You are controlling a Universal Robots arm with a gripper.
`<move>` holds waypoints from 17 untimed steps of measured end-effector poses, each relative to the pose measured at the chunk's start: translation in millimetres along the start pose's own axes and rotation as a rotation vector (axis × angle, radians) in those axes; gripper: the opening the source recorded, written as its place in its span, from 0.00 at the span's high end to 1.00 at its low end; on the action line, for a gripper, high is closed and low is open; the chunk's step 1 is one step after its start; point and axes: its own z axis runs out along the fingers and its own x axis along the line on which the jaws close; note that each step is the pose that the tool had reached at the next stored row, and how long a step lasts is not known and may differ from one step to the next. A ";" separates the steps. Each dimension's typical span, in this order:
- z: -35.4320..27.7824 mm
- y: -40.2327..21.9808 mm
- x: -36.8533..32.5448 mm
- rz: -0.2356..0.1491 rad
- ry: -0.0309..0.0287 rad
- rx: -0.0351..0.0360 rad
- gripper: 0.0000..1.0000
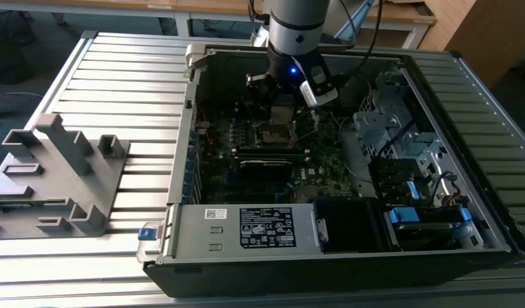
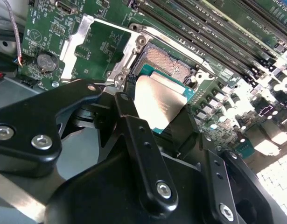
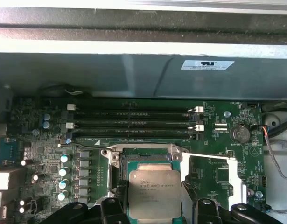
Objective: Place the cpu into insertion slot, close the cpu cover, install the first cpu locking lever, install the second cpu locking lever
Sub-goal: 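Place the cpu into insertion slot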
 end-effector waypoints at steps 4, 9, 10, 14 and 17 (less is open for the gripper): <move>2.7 -0.3 0.8 0.009 -0.0010 0.0045 0.46; 7.3 -0.8 0.9 0.023 -0.0025 0.0050 0.46; 8.8 -1.0 0.9 0.023 -0.0025 0.0049 0.46; 11.9 -1.4 1.1 0.024 -0.0025 0.0052 0.46; 11.9 -1.4 1.1 0.024 -0.0024 0.0052 0.46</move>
